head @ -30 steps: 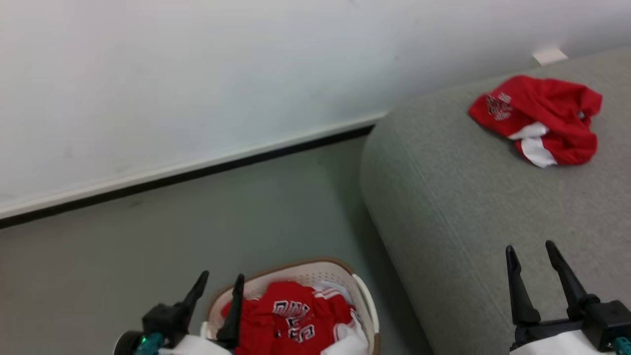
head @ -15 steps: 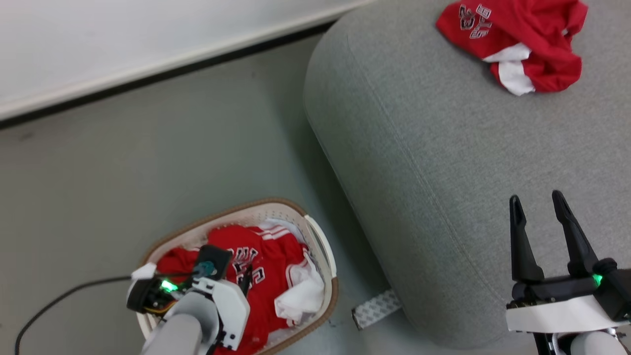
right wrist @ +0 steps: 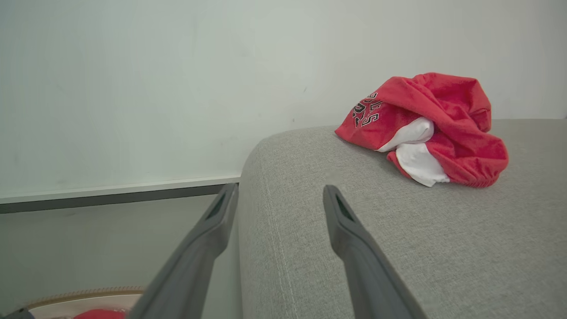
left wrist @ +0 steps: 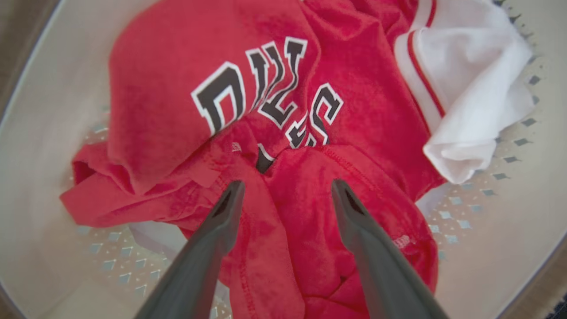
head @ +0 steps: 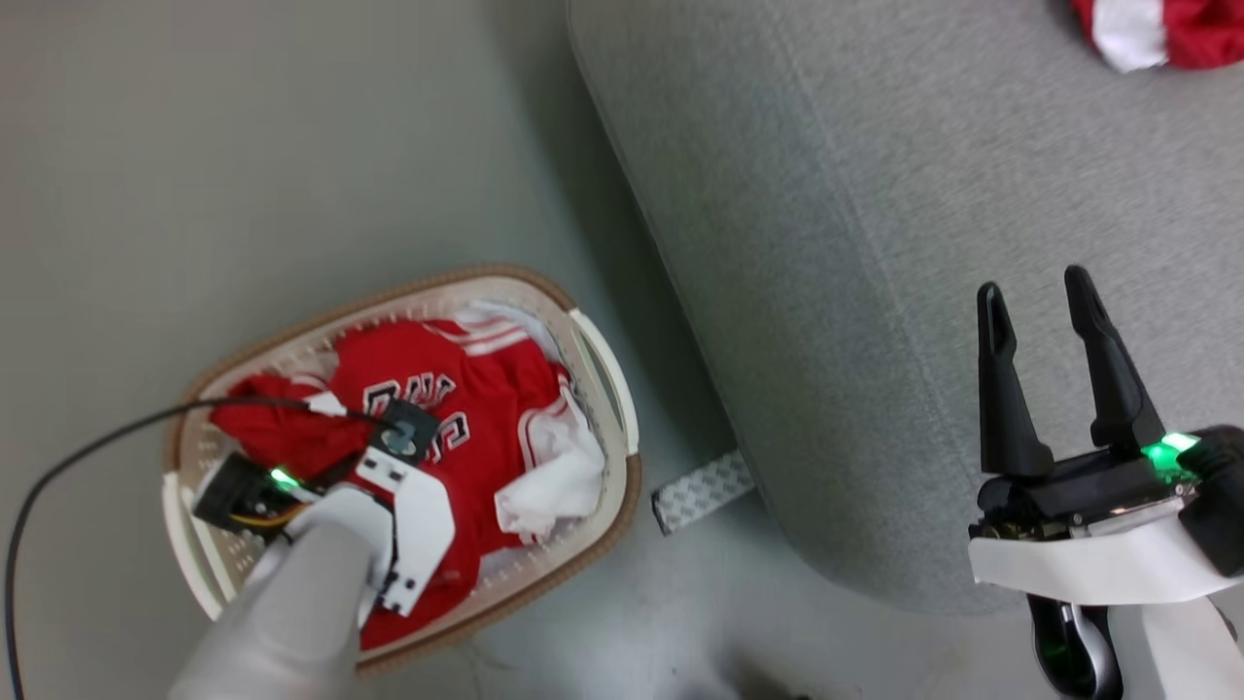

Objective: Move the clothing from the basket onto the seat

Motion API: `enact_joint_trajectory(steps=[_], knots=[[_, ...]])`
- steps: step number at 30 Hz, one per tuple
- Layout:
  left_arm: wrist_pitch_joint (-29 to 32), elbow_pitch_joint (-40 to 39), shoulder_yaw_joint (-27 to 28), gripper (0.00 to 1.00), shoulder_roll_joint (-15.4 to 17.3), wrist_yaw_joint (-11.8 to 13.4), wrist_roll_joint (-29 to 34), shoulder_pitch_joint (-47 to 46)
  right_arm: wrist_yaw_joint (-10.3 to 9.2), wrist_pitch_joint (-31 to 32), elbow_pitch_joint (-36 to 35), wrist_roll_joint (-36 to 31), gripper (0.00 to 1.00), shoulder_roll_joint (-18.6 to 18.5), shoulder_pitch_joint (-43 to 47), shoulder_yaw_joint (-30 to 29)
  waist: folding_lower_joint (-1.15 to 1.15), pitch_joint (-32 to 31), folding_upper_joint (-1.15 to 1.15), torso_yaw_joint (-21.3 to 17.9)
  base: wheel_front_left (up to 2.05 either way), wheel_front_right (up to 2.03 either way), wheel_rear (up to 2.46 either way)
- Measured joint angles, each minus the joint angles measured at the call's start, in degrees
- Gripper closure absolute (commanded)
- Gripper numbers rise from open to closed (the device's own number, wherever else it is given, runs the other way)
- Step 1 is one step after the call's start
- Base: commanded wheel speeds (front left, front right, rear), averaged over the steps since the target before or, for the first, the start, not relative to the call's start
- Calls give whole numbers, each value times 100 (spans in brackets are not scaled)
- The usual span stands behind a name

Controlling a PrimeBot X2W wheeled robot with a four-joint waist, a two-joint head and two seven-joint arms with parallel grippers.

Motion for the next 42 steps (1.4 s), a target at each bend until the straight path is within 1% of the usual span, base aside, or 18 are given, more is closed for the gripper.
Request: enact_joint_trajectory(steps=[7,15,16,17,18,19,20,24,27,28,30,33,35,36,37,39,40,42], knots=[[183,353,-203,0,131,101,172,-532,0,0,-309,123,0,-1,-162,96,0,604,0,17,0,0,0],[187,660,-369,0,209,100,272,-1051,0,0,-598,176,0,2,-218,177,-1,1074,0,191,3,3,3],[163,688,-375,23,220,100,272,-1076,0,0,-608,165,0,2,-220,183,-1,1107,0,220,9,9,9],[116,719,-371,49,218,100,270,-1098,0,0,-617,148,0,2,-220,186,-1,1134,0,250,9,9,9],[65,747,-369,60,219,94,255,-1115,0,0,-625,129,0,2,-219,182,-1,1157,0,279,8,8,8],[1,772,-370,75,221,70,245,-1141,0,0,-631,113,0,2,-219,179,-1,1175,0,306,6,6,6],[-62,801,-375,100,225,44,229,-1172,0,0,-632,89,0,2,-219,174,-1,1189,0,331,3,3,3],[-300,895,-293,100,212,-67,10,-1205,0,0,-609,58,0,3,-221,156,-1,1148,0,369,0,0,0],[-588,916,-151,100,138,-107,-192,-1197,0,0,-535,45,0,4,-282,171,-1,1045,0,377,0,0,0],[-588,916,-151,100,138,-107,-192,-1197,0,0,-535,45,0,4,-282,171,-1,1045,0,377,0,0,0],[-892,914,-45,100,-134,-165,-445,-1095,0,0,-422,-71,0,7,-291,91,-1,854,0,444,0,0,0],[-1198,920,14,100,-355,-274,-664,-879,0,0,-334,-159,0,9,-252,7,-1,554,0,575,0,0,0],[-1287,927,35,100,-400,-321,-751,-787,0,0,-299,-202,0,8,-235,-10,-1,434,0,627,0,0,0],[-1472,934,32,100,-466,-394,-853,-599,0,0,-222,-275,0,10,-140,-41,-1,176,0,728,0,0,0],[-1472,934,32,100,-466,-394,-853,-599,0,0,-222,-275,0,10,-140,-41,-1,176,0,728,0,0,0],[-1642,928,-8,100,-552,-522,-1074,-319,0,0,-121,-398,0,11,25,-110,-2,-238,0,884,0,0,0],[-1642,928,-8,100,-552,-522,-1074,-319,0,0,-121,-398,0,11,25,-110,-2,-238,0,884,0,0,0],[-1741,886,-53,100,-575,-587,-1216,-137,0,0,-42,-453,0,12,158,-141,-2,-522,0,992,0,0,0]])
